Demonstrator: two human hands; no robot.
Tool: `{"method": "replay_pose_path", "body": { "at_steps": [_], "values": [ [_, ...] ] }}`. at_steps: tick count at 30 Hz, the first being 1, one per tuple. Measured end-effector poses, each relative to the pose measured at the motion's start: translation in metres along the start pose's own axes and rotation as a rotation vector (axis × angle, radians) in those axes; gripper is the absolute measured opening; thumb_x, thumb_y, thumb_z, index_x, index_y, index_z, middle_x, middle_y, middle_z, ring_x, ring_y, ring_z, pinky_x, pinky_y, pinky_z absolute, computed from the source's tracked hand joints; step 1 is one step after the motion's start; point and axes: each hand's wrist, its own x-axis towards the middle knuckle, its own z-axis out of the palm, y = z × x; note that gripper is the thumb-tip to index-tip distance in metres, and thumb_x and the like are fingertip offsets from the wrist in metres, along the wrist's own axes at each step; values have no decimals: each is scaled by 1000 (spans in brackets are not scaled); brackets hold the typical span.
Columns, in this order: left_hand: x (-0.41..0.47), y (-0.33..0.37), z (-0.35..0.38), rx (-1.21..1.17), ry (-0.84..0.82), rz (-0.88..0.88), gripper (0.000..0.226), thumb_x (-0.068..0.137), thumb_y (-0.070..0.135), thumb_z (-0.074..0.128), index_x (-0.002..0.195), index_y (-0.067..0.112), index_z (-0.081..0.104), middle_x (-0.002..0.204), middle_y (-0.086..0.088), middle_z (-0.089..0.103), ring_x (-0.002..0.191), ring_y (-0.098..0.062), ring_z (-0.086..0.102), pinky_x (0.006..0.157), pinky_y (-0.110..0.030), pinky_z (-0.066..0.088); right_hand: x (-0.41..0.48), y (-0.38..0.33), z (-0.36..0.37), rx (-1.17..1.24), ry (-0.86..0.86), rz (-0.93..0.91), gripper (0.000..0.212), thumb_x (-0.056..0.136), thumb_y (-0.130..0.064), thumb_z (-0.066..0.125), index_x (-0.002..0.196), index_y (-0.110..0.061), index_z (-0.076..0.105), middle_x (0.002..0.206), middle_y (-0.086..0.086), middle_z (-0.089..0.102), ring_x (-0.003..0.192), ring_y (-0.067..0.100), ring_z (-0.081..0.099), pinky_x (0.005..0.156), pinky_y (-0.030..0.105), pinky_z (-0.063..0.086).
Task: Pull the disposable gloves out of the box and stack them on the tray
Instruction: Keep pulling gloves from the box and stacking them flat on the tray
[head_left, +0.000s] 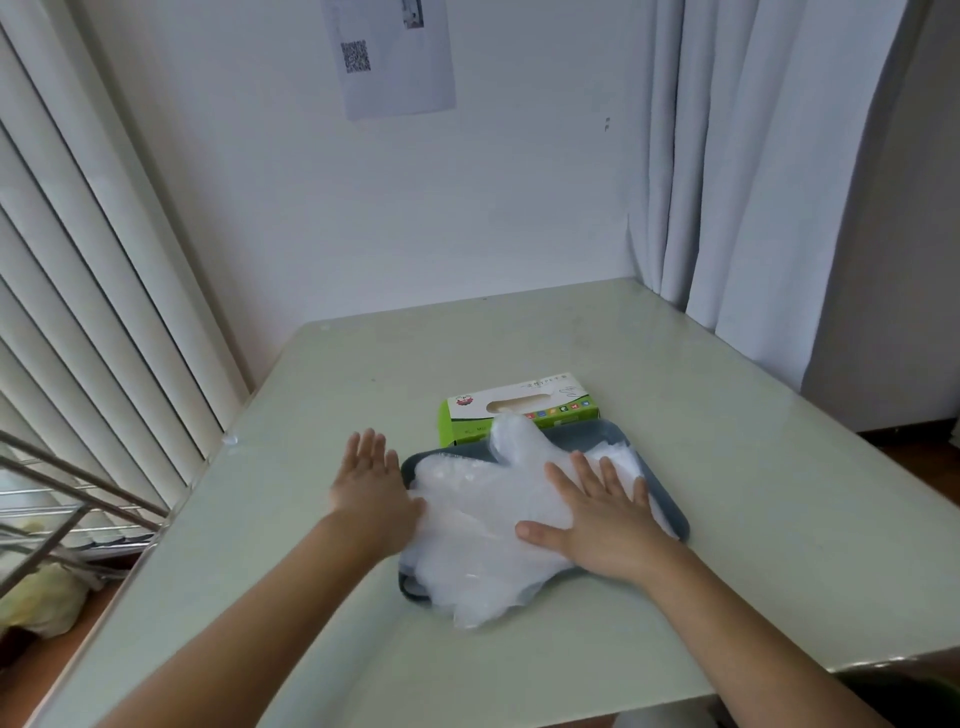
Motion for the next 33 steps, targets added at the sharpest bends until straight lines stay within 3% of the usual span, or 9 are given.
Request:
{"method": "replay_pose_path", "body": {
  "at_steps": [3, 6, 10, 18, 21, 24, 27, 30, 33],
  "values": [
    [-3, 5, -15, -51, 140, -9, 61, 103, 29, 21, 152, 1, -2, 160, -18, -5, 148, -31, -9, 118, -43, -10, 0, -3, 1, -7, 0, 12, 95, 78, -83, 30, 152, -36, -8, 158, -3, -23, 145, 25, -23, 113, 53, -15],
    [-16, 35, -21, -262, 286, 246, 58, 104, 31, 24, 153, 6, 4, 162, -9, 6, 149, -23, 2, 117, -33, -4, 0, -6, 3, -11, 11, 29, 93, 80, -82, 26, 152, -34, -9, 158, -1, -23, 145, 27, -22, 112, 53, -15],
    [-29, 78, -9, -495, 73, 551, 59, 105, 38, 22, 154, 16, -2, 162, -2, -4, 149, -15, -6, 117, -27, -5, -1, -7, 1, -106, 11, 21, 77, 93, -65, 26, 151, -32, -13, 158, 2, -24, 145, 29, -21, 113, 55, -12],
    [-29, 39, 4, -358, -151, 476, 83, 95, 63, 29, 151, 25, -18, 159, 3, -21, 147, -15, -17, 118, -35, -8, 0, 11, -18, -71, -95, -29, 100, 77, -81, 40, 151, -36, -10, 158, -1, -22, 146, 26, -19, 118, 43, -7],
    [-31, 28, -3, -341, -177, 449, 89, 91, 68, 33, 152, 25, -17, 159, 2, -20, 147, -16, -15, 118, -35, -7, 1, 21, -40, -147, -187, -35, 105, 72, -78, 54, 152, -33, 1, 161, 0, -7, 148, 24, -1, 119, 39, 13],
    [-31, 19, -14, -389, -233, 420, 88, 87, 70, 41, 154, 31, -1, 162, 7, -2, 149, -20, 3, 118, -35, 9, -1, 19, -71, -137, -185, -48, 80, 77, -67, 60, 143, -30, 35, 148, -2, 37, 129, 18, 41, 94, 28, 37],
    [-27, 2, -34, -540, -280, 388, 75, 85, 69, 46, 149, 39, 24, 153, 10, 32, 137, -16, 35, 106, -25, 28, 6, 11, -102, -72, -23, -37, 62, 83, -55, 63, 136, -25, 50, 134, -2, 54, 120, 17, 52, 96, 28, 41],
    [-13, -16, -54, -590, -197, 388, 74, 78, 73, 43, 143, 38, 38, 138, 11, 49, 131, -13, 43, 99, -23, 33, 29, 2, -119, 42, 154, -60, 38, 83, -44, 68, 114, -22, 65, 108, 0, 66, 97, 19, 62, 90, 34, 49],
    [9, -22, -66, -732, -58, 341, 77, 73, 74, 44, 139, 35, 46, 137, 11, 52, 128, -10, 46, 103, -26, 36, 59, -13, -123, 96, 203, -71, 24, 85, -33, 67, 98, -13, 71, 99, 1, 68, 93, 21, 63, 85, 33, 51]
  ]
}}
